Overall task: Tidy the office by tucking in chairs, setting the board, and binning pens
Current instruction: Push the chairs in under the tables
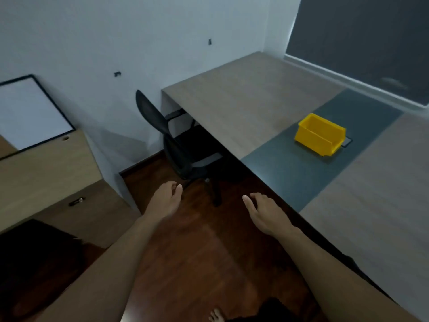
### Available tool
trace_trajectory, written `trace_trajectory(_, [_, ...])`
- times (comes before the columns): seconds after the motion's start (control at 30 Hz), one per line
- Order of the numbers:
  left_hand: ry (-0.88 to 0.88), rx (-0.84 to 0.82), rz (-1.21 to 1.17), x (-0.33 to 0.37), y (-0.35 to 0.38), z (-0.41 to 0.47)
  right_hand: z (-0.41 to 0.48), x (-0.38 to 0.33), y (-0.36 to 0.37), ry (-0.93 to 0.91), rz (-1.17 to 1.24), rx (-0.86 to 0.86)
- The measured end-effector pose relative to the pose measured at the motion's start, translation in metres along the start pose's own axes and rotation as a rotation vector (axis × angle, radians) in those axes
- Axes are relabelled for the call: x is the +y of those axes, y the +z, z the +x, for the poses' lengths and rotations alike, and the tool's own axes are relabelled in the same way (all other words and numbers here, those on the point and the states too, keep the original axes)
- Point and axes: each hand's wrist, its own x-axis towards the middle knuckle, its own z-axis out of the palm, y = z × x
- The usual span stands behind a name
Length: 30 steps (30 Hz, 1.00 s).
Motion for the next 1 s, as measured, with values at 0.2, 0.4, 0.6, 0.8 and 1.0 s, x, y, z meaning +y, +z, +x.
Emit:
trace_trajectory(0.2, [-0.074,0.068,-0.039,-0.048,-0.044,0.029,0.068,-0.067,0.023,-0.102,-0.031,-0.09])
trace_trajectory(0.4, [-0.145,0.104,-0.087,-0.081,-0.075,0.083,0.159,-0.121,0.039,-0.186,-0.04,-0.137])
trace_trajectory(0.6, [-0.185,0.134,-0.088,-0.092,-0.118,0.156,0.262,-0.176,0.042,-0.25,-0.048,-0.204])
trace_trajectory(0.8, [-0.247,0.193,-0.129,-0.101,-0.159,0.247,0.362,-0.227,0.031,-0.304,-0.041,-0.237])
trace_trajectory(1.0, [-0.238,0.181,-0.179,-0.101,-0.169,0.311,0.43,-0.256,0.04,-0.316,-0.052,-0.284])
